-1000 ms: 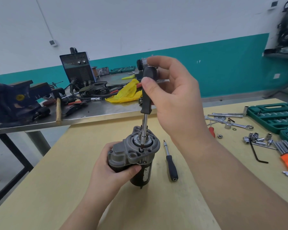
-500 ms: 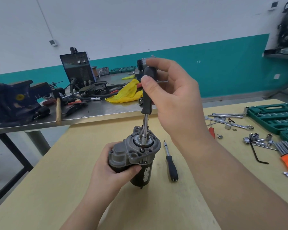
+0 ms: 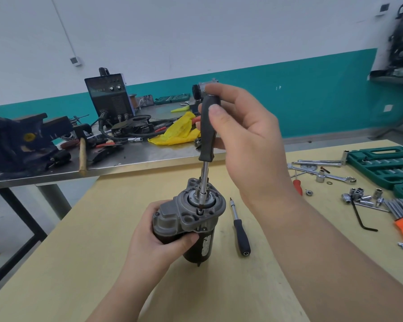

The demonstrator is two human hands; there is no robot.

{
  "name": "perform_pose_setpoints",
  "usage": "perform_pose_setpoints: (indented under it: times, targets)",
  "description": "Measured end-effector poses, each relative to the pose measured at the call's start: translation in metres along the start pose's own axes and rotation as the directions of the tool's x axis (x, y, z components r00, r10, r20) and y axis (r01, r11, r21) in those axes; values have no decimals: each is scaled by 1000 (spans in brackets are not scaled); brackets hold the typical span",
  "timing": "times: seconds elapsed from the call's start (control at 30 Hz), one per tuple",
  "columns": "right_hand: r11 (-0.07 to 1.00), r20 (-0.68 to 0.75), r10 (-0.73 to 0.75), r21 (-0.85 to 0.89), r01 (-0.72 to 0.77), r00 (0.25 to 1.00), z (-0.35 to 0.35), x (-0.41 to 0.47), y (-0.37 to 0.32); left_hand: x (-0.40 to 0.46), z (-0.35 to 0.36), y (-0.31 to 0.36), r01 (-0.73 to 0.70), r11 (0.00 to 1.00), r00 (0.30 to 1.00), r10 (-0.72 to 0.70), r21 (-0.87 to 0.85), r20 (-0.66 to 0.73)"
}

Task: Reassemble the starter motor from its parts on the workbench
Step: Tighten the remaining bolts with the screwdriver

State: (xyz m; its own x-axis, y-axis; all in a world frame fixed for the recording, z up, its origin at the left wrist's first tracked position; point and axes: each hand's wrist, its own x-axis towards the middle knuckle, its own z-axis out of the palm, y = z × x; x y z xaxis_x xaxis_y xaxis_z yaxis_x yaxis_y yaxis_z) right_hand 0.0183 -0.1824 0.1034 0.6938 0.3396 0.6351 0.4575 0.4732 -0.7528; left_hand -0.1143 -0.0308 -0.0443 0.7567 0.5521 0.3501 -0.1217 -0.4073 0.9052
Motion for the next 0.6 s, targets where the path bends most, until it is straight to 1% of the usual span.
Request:
perform_pose_setpoints:
  times: [0.07, 0.17, 0.23, 0.3, 0.4, 0.43, 0.6]
  targets:
    - [1000, 12, 15, 14, -16, 1000, 0, 0, 0, 0, 0, 0, 2, 1000, 1000, -2, 1, -3]
    - [996, 3, -45, -76, 45, 999, 1, 0, 0, 0, 0, 0, 8, 1000, 1000, -8, -5, -8]
    - [992, -4, -71, -102, 70, 997, 1, 0, 1, 0, 0, 0, 9, 1000, 1000, -9, -2, -10]
    - [994, -15, -66, -83, 64, 998, 0, 0, 0, 0, 0, 0, 10, 1000, 1000, -10, 2, -12]
    - [1000, -5, -3, 0, 3, 1000, 1, -1, -1, 0, 0, -1, 14, 1000, 1000, -14, 5, -15]
    - [1000, 3, 5, 2, -5, 1000, 1, -1, -1, 0, 0, -1, 17, 1000, 1000, -17, 5, -13]
    - [992, -20, -72, -110, 69, 997, 0, -1, 0, -1, 0, -2, 23, 1000, 1000, -23, 1, -5]
